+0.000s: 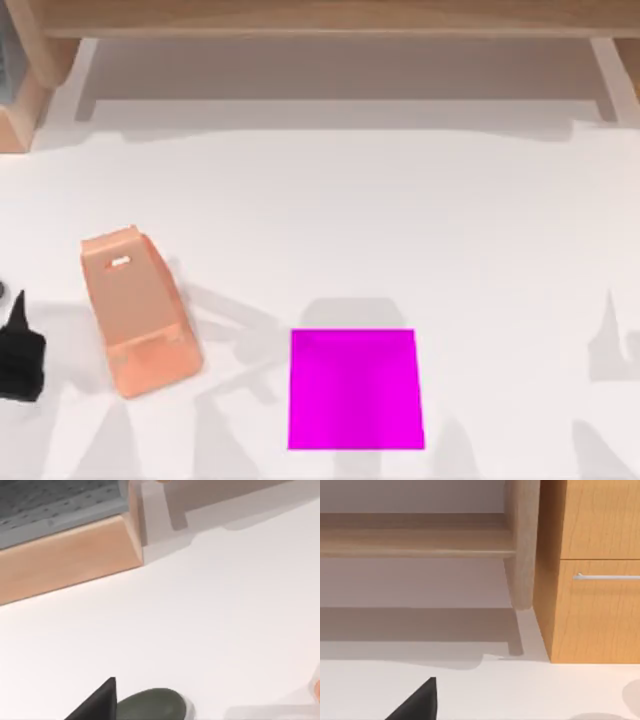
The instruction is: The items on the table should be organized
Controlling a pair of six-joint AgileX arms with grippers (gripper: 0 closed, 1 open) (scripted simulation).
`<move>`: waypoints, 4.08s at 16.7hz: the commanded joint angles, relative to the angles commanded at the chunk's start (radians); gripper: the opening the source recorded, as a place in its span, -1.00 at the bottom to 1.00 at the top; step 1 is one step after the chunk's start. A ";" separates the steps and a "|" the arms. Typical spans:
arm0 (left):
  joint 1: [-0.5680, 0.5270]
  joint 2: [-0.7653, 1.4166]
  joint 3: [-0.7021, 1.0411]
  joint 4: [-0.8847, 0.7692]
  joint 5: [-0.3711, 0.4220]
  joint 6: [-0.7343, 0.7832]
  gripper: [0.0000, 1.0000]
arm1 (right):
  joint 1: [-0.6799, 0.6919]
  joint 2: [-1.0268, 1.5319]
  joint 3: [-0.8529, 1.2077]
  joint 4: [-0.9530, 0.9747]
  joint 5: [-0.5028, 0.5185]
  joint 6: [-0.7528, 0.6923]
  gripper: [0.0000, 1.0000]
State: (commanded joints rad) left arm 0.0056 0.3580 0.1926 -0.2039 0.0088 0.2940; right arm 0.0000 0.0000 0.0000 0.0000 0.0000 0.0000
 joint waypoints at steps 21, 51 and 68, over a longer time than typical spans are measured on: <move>0.190 1.499 1.169 -0.867 -0.005 1.110 1.00 | 0.000 0.000 0.000 0.000 0.000 0.000 1.00; 0.225 1.687 1.075 -0.599 -0.010 1.162 0.25 | 0.000 0.000 0.000 0.000 0.000 0.000 1.00; 0.223 1.668 1.078 -0.612 -0.008 1.157 -1.00 | 0.000 0.000 0.000 0.000 0.000 0.000 1.00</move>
State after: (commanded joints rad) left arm 0.2283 2.0259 1.2710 -0.8160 0.0011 1.4511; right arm 0.0000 0.0000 0.0000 0.0000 0.0000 0.0000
